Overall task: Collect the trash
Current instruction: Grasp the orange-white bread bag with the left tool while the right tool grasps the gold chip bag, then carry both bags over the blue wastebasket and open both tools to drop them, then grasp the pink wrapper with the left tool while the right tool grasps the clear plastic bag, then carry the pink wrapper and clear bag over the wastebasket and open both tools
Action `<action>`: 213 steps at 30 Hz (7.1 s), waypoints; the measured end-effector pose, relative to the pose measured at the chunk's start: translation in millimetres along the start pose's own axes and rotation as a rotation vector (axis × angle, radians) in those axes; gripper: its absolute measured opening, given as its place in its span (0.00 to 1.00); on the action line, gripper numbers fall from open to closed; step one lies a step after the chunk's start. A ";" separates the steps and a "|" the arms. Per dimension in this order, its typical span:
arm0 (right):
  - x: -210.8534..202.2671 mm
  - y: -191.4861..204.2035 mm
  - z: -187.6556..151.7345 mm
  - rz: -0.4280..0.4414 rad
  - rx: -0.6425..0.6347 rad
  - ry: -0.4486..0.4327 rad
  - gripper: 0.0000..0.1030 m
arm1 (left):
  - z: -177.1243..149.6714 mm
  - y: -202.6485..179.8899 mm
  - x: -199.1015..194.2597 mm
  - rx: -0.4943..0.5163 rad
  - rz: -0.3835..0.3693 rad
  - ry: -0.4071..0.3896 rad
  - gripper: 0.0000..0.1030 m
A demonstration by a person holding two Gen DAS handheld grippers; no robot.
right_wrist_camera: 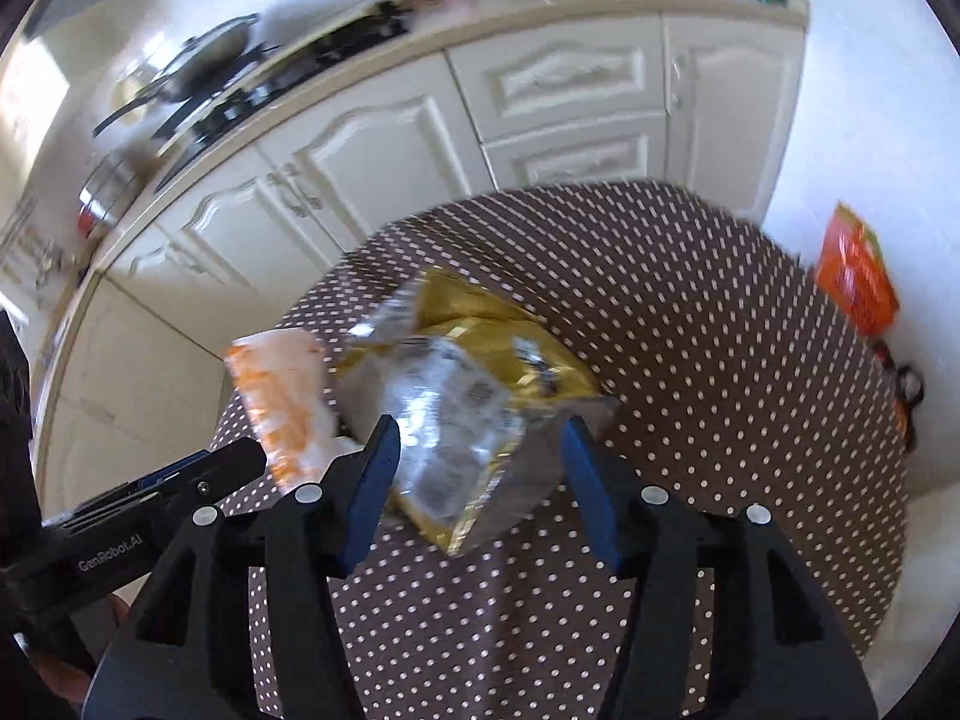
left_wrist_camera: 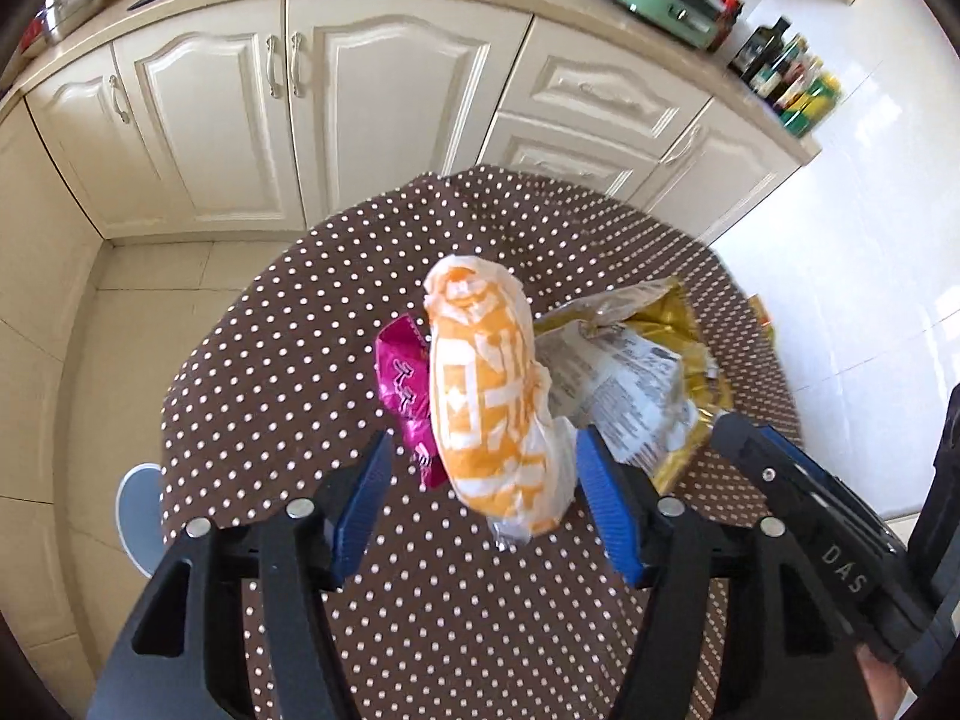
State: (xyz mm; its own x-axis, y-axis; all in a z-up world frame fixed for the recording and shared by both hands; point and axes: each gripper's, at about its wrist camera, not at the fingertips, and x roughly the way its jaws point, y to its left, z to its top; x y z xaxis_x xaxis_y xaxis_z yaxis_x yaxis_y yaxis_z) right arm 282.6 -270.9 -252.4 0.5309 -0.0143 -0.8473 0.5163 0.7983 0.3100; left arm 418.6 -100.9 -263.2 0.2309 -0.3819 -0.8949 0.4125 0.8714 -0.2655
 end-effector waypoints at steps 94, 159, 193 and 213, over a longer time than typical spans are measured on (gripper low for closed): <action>133.1 503.8 -225.9 0.232 -0.548 0.255 0.03 | -190.2 529.1 -200.5 -0.621 0.269 -0.086 0.50; 60.3 61.4 -43.4 0.039 -0.120 0.134 0.35 | -11.9 49.5 1.2 -0.089 0.058 0.075 0.57; 31.3 161.9 -78.4 0.118 -0.174 0.097 0.35 | -41.5 137.6 -51.3 -0.090 0.006 -0.002 0.20; 72.2 406.9 -191.1 0.292 -0.436 0.243 0.35 | -154.8 404.0 -155.1 -0.375 0.186 0.004 0.21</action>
State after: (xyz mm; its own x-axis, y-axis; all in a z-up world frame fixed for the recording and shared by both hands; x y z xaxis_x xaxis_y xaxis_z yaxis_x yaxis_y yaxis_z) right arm 402.6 167.9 -269.8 0.4135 0.3416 -0.8440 0.0191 0.9235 0.3832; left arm 413.1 358.1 -287.2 0.2670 -0.2071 -0.9412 0.0147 0.9774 -0.2108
